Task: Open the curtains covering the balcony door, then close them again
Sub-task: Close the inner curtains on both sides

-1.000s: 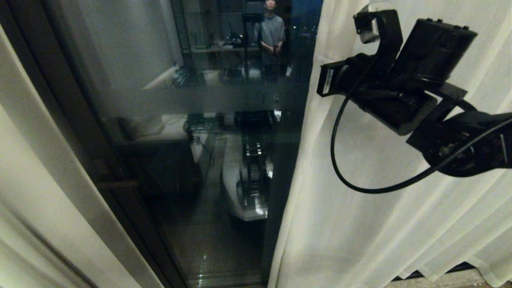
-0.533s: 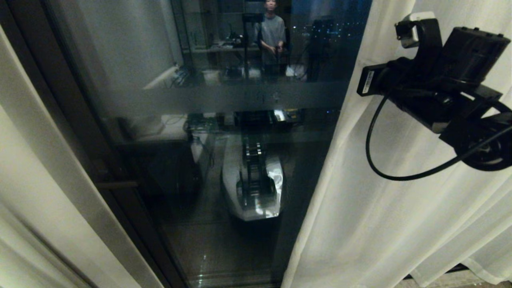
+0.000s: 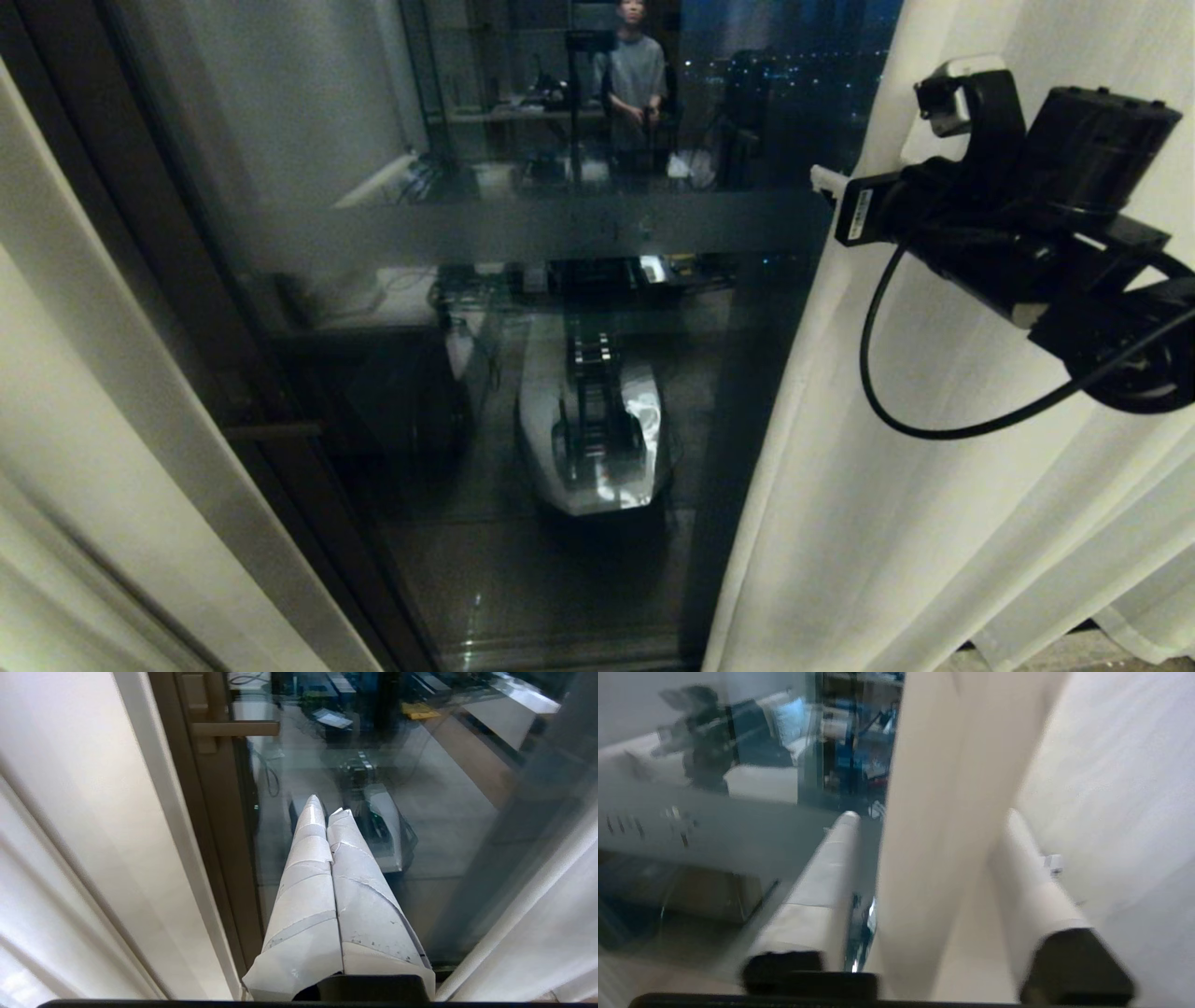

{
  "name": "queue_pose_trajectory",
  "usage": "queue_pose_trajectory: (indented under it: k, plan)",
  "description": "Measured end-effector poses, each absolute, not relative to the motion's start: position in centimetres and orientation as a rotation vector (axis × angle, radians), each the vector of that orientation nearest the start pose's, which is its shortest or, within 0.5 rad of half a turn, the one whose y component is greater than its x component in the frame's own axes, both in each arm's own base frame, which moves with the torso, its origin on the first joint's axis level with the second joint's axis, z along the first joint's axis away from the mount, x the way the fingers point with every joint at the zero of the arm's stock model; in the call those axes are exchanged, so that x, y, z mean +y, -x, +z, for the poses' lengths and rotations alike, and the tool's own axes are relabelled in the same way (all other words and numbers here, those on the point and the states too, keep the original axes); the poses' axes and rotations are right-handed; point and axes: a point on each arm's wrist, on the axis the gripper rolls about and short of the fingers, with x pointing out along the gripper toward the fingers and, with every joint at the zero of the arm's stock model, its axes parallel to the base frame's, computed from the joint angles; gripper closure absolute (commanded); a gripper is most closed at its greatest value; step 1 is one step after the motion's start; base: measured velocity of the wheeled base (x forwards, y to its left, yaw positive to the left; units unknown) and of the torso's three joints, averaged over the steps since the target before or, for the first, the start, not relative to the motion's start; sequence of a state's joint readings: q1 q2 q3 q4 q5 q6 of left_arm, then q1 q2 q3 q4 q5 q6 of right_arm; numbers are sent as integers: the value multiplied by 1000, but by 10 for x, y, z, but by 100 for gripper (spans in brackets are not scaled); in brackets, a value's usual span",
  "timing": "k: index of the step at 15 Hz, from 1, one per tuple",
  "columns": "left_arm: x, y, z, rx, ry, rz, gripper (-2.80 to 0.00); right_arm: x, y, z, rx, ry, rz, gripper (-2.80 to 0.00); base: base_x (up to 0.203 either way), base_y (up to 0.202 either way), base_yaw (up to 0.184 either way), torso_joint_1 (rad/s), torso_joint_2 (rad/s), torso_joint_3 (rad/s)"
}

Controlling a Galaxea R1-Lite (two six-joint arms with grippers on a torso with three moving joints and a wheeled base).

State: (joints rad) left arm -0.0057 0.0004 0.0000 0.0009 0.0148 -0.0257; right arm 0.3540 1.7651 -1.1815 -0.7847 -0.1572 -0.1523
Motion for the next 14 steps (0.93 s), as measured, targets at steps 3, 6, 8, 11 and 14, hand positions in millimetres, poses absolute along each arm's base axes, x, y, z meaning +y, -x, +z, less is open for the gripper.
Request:
queue_pose_trajectory:
  k: [3, 6, 8, 11, 14]
  plan:
    - [0, 23, 75, 1, 26, 9, 0, 112, -313, 278, -192, 109, 180, -280, 0, 0, 0, 0, 0, 0]
    - [0, 23, 75, 1, 25, 9, 0, 103, -290, 280, -187, 118, 179, -280, 0, 0, 0, 0, 0, 0]
    - [0, 23, 75, 1, 25, 9, 0, 95, -268, 279, -180, 131, 179, -280, 0, 0, 0, 0, 0, 0]
    - [0, 23, 75, 1, 26, 9, 0, 81, -230, 272, -168, 141, 178, 0, 0, 0, 0, 0, 0, 0]
    - [0, 23, 75, 1, 26, 9, 0, 69, -198, 269, -185, 155, 173, 0, 0, 0, 0, 0, 0, 0]
